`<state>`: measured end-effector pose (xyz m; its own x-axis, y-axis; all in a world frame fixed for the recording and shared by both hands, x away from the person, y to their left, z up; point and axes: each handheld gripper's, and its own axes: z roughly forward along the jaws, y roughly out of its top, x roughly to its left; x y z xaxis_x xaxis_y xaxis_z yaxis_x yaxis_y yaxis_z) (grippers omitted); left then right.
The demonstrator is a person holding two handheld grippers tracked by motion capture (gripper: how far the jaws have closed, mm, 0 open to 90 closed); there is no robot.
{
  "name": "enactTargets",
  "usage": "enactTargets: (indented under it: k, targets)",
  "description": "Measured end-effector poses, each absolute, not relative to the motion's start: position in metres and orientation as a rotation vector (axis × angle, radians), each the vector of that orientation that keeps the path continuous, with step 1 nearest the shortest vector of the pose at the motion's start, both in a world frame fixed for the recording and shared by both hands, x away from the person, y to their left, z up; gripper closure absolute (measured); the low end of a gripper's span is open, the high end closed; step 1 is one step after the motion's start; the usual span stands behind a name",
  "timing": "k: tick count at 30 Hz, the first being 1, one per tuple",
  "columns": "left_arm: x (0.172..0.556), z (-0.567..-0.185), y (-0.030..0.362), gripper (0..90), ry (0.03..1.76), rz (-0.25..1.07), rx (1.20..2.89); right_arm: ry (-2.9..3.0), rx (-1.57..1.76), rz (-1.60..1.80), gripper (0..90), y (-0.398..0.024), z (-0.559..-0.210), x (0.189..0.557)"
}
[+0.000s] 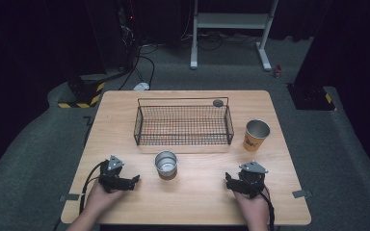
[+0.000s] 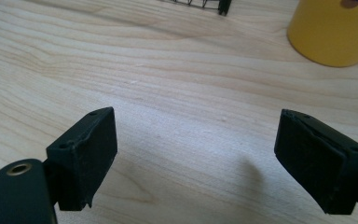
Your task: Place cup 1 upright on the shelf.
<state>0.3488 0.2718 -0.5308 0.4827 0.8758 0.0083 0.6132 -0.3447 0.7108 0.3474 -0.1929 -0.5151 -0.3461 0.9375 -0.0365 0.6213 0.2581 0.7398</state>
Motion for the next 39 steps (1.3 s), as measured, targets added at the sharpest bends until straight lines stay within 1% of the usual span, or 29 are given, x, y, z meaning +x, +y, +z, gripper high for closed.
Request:
enactTargets:
  k: [22, 39]
  targets:
    - [0.348, -0.531, 0.272, 0.5, 1.227, 0.522, 2.079, 1.954, 1.430, 0.889, 13.1, -0.222, -0.500, 0.352]
    - [0.348, -0.531, 0.270, 0.5, 1.249, 0.531, 2.065, 1.882, 1.447, 0.882, 11.4, -0.236, -0.491, 0.368]
